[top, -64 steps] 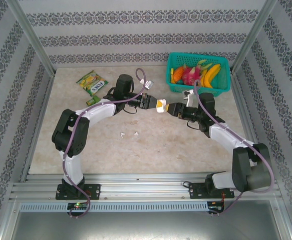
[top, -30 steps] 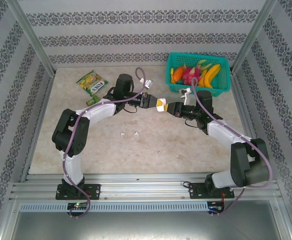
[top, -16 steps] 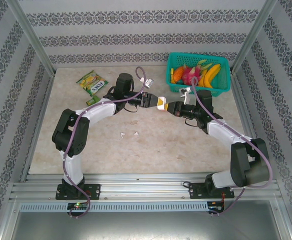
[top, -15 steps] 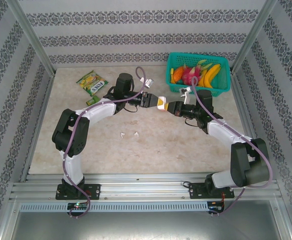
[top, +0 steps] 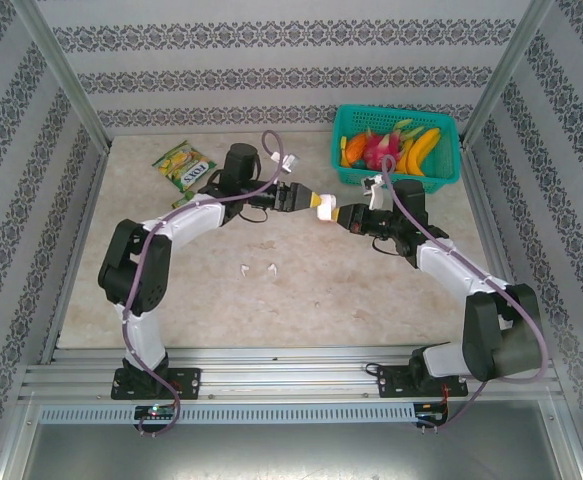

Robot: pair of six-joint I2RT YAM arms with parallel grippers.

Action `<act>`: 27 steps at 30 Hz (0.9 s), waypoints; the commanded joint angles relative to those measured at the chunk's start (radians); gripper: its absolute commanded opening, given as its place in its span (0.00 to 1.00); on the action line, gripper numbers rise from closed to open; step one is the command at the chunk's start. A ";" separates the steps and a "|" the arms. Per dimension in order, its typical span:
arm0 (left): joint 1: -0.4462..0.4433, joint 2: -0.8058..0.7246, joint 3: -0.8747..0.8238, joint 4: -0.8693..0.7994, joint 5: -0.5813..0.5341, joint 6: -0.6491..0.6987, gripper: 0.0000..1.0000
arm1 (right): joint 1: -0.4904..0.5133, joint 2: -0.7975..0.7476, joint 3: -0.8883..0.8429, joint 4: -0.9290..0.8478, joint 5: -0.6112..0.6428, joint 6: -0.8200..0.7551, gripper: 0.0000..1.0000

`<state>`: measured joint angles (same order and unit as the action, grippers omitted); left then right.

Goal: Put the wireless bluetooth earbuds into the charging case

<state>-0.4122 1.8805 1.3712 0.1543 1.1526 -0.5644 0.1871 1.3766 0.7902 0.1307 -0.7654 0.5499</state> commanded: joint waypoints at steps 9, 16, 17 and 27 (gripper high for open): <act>0.033 -0.097 0.323 -0.721 -0.378 0.484 1.00 | 0.036 -0.049 0.102 -0.208 0.224 -0.225 0.00; 0.034 -0.074 0.455 -0.900 -0.593 0.737 1.00 | 0.142 -0.013 0.213 -0.336 0.489 -0.397 0.00; 0.035 -0.067 0.478 -0.925 -0.611 0.762 1.00 | 0.155 -0.003 0.223 -0.339 0.516 -0.426 0.00; 0.038 0.043 0.693 -1.142 -0.594 0.870 1.00 | 0.247 0.047 0.241 -0.245 0.719 -0.659 0.00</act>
<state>-0.3840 1.8950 2.0319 -0.8669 0.5426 0.2234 0.4347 1.4048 0.9947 -0.1444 -0.1352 -0.0116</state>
